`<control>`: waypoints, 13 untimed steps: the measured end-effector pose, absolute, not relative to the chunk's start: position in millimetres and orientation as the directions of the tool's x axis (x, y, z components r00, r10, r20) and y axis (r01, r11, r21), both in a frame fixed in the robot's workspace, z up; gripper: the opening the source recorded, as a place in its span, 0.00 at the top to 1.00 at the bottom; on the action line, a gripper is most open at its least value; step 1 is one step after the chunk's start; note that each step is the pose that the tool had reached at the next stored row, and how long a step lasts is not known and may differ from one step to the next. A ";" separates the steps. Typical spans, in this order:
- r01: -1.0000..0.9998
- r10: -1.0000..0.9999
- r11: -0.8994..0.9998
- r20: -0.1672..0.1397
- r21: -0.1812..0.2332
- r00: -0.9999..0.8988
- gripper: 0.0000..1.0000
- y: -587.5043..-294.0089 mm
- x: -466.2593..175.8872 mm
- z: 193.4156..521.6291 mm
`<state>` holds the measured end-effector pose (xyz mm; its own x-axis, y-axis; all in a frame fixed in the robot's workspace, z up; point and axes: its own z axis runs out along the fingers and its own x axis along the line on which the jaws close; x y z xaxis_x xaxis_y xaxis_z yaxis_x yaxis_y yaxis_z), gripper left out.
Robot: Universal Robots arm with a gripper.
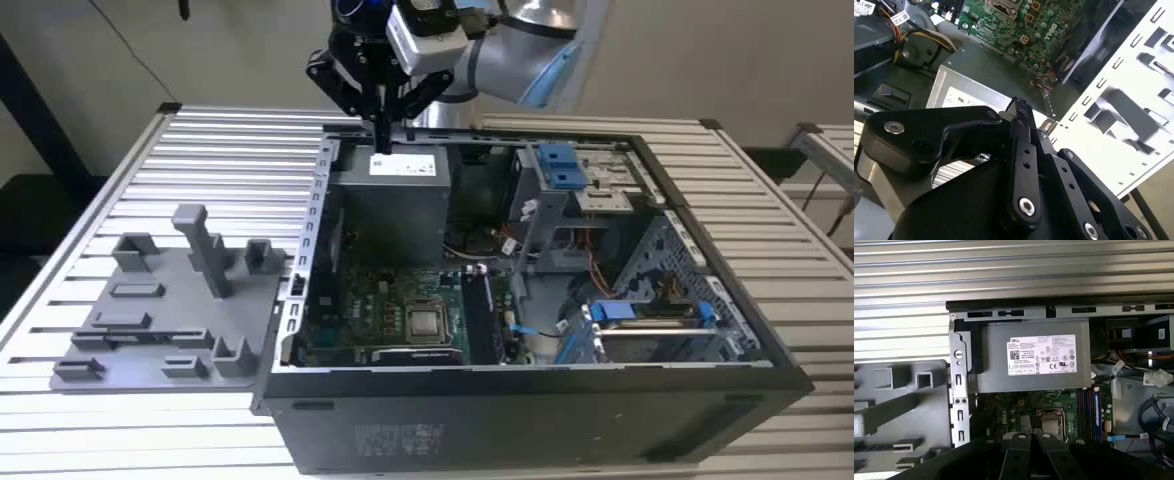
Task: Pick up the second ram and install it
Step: 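Reach for the second ram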
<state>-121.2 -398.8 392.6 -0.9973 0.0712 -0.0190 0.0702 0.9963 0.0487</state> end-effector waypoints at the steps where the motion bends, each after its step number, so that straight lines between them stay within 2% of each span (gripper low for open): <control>1: 0.070 0.071 0.996 -0.019 0.049 -0.997 0.89 -398.8 -121.2 392.6; 13: 0.070 0.071 0.996 -0.019 0.049 -0.997 0.89 -398.9 -121.8 392.7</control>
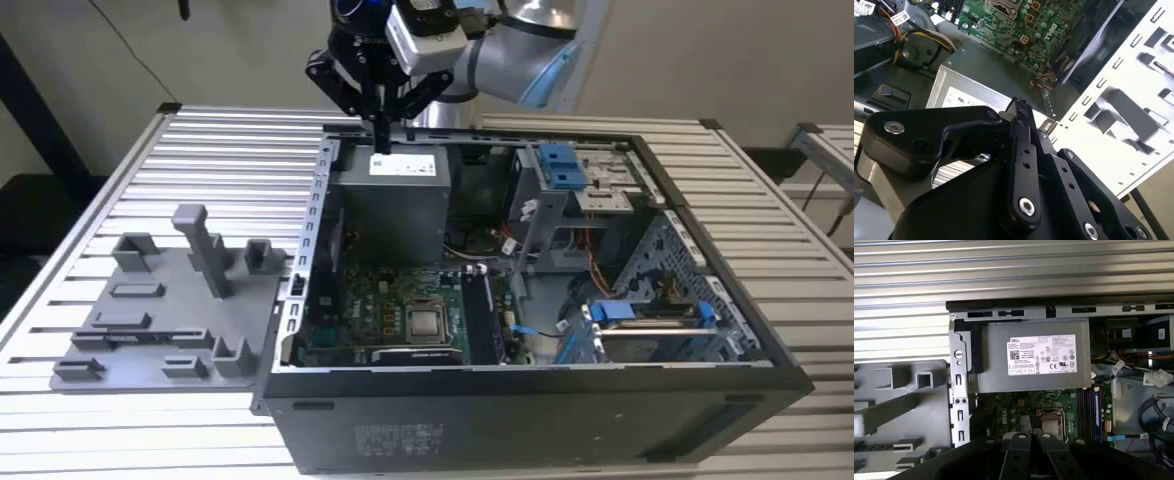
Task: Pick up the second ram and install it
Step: 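Reach for the second ram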
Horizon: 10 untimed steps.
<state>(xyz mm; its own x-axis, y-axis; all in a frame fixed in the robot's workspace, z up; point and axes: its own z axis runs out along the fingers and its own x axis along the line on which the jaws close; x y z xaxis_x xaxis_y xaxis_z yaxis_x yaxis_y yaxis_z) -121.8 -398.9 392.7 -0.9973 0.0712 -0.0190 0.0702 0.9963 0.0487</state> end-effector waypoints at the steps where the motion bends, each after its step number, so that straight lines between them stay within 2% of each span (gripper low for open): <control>1: 0.070 0.071 0.996 -0.019 0.049 -0.997 0.89 -399.0 -122.7 392.7; 10: 0.070 0.071 0.996 -0.019 0.049 -0.997 0.89 -401.5 -139.1 392.6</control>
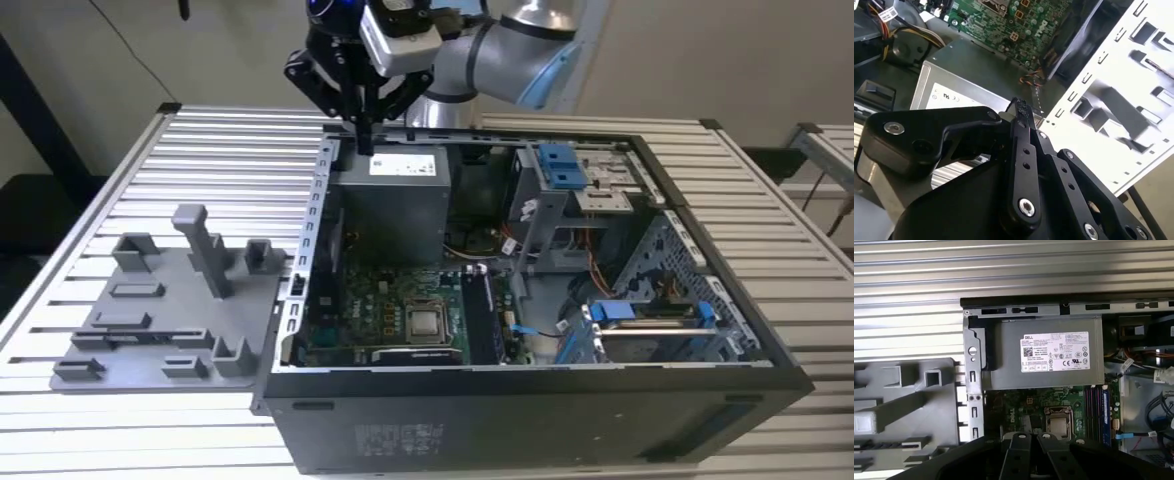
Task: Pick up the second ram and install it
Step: 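Reach for the second ram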
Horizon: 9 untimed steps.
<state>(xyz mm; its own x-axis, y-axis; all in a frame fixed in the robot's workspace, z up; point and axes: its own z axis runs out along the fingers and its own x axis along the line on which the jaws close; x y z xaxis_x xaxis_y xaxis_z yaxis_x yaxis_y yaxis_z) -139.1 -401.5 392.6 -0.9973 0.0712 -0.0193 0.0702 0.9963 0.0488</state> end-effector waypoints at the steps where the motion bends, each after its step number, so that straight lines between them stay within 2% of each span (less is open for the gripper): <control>1: 0.070 0.071 0.996 -0.019 0.049 -0.997 0.89 -401.7 -140.7 392.7; 9: 0.070 0.071 0.996 -0.019 0.049 -0.997 0.89 -403.6 -153.3 392.7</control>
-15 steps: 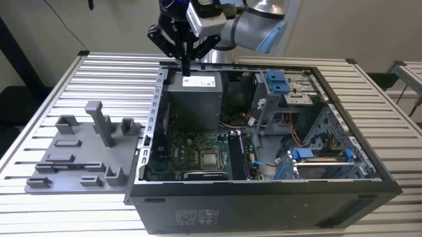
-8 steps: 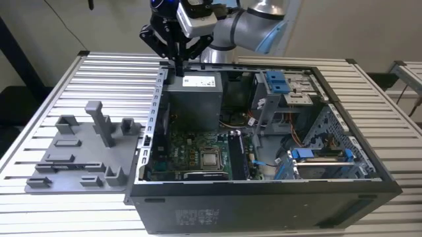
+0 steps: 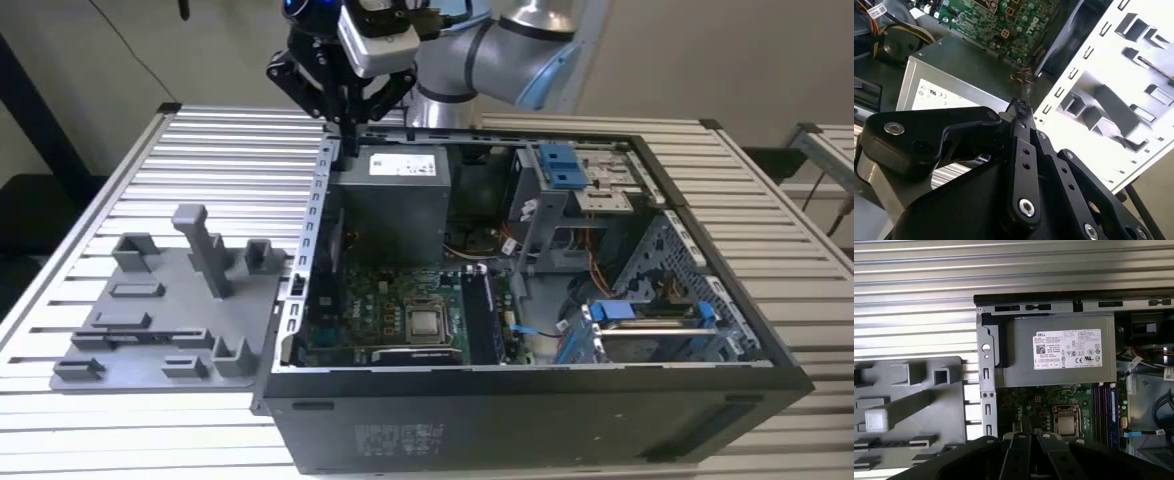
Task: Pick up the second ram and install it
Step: 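Reach for the second ram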
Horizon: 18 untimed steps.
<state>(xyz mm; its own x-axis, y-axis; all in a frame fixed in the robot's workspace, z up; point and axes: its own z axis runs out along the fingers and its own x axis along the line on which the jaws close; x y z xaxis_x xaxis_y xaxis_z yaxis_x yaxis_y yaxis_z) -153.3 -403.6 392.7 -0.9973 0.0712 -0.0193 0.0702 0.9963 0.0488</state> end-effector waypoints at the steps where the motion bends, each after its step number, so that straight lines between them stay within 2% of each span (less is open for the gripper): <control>1: 0.070 0.071 0.996 -0.019 0.049 -0.997 0.89 -403.8 -154.9 392.7; 18: 0.070 0.071 0.996 -0.019 0.049 -0.997 0.89 -406.7 -179.1 392.7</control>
